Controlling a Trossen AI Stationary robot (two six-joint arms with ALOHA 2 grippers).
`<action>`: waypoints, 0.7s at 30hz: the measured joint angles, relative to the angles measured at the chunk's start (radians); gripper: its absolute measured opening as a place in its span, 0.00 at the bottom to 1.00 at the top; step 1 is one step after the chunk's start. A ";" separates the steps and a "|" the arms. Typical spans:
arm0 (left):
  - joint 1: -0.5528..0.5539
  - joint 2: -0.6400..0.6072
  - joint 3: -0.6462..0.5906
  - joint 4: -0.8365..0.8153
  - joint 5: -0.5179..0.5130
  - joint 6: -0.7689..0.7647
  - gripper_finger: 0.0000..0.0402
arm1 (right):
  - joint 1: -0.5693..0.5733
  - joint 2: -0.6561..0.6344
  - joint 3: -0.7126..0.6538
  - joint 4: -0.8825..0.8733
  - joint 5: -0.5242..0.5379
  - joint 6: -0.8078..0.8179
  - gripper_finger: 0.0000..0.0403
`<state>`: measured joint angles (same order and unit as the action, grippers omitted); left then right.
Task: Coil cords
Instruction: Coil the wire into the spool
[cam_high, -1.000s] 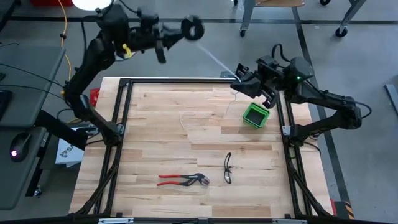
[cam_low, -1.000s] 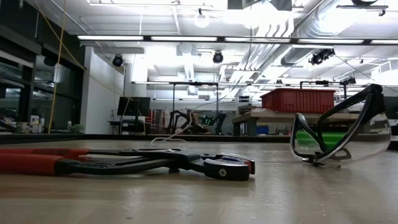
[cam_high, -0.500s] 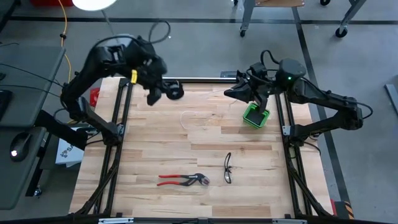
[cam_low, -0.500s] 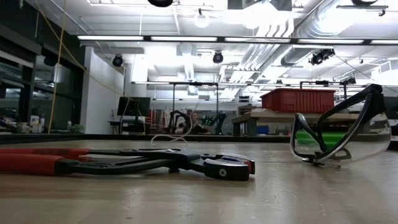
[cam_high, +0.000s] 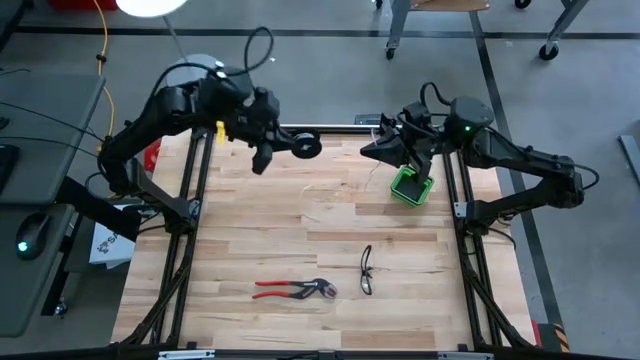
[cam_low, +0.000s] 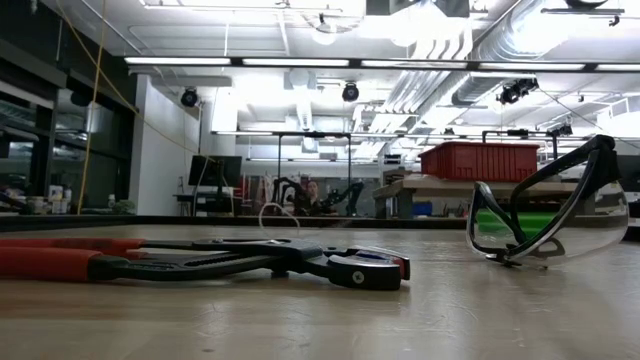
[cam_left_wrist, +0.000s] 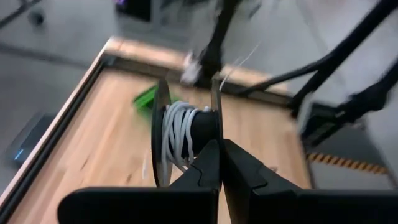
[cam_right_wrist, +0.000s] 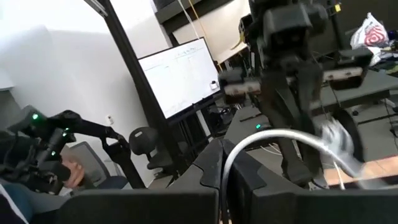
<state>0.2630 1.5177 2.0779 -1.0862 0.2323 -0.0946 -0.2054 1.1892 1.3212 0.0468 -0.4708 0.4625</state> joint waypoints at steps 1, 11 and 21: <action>0.000 -0.001 0.015 0.014 0.020 -0.005 0.00 | 0.000 0.000 0.000 0.004 0.001 0.000 0.00; -0.003 -0.003 0.106 0.233 0.146 -0.242 0.00 | -0.003 0.008 0.000 0.024 0.068 -0.035 0.03; 0.006 0.021 0.106 0.517 0.147 -0.544 0.00 | 0.056 0.114 0.001 0.205 0.155 -0.118 0.43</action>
<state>0.2695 1.5388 2.1841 -0.5696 0.3791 -0.6387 -0.1497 1.3033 1.3220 0.2514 -0.3159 0.3441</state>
